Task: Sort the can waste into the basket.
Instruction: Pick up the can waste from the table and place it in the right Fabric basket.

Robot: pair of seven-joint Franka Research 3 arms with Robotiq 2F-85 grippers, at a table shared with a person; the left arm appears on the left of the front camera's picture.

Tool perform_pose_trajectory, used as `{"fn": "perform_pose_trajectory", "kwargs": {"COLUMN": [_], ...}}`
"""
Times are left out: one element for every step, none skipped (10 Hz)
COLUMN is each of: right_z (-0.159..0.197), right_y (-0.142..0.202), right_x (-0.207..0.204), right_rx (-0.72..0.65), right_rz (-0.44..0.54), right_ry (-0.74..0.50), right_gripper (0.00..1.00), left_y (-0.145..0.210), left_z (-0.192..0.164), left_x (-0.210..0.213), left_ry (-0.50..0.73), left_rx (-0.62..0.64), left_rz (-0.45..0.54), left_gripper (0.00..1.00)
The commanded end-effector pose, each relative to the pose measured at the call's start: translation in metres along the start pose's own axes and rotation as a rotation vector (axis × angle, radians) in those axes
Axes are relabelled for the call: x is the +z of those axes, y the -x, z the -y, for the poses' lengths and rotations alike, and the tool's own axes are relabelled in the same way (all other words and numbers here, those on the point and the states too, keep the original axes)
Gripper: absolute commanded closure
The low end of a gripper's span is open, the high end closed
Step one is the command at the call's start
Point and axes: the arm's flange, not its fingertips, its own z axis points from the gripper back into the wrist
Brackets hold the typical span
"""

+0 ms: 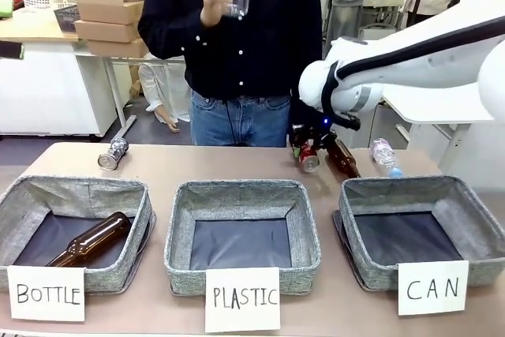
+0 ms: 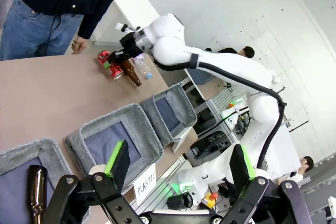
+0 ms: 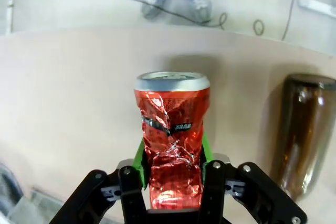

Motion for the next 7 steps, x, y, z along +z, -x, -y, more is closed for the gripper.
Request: {"fn": "perform_pose_trajectory", "kwargs": {"right_z": [0.019, 0.039, 0.066, 0.097, 0.125, 0.148, 0.160], "right_y": [0.079, 0.123, 0.154, 0.179, 0.203, 0.226, 0.243], "right_x": [0.108, 0.152, 0.175, 0.187, 0.191, 0.187, 0.182], "right_rx": [0.153, 0.219, 0.225, 0.220, 0.197, 0.199, 0.193], "right_rz": [-0.001, 0.018, -0.005, -0.006, -0.024, -0.050, -0.069], "right_ry": [-0.117, -0.169, -0.176, -0.198, -0.236, -0.273, -0.309], "right_gripper": [0.95, 0.95, 0.95, 0.95, 0.95, 0.95, 0.95], "left_y": [-0.001, -0.001, -0.001, -0.001, -0.001, -0.001, -0.001], "left_z": [0.002, 0.002, 0.002, 0.002, 0.002, 0.002, 0.002], "left_x": [-0.002, -0.002, -0.002, -0.002, -0.002, -0.002, -0.002], "left_ry": [0.009, 0.009, 0.009, 0.009, 0.009, 0.009, 0.009], "left_rx": [-0.010, -0.010, -0.010, -0.010, -0.010, -0.010, -0.010], "left_rz": [0.006, 0.006, 0.006, 0.006, 0.006, 0.006, 0.006], "left_gripper": [0.00, 0.00, 0.00, 0.00, 0.00, 0.00, 0.00]}}
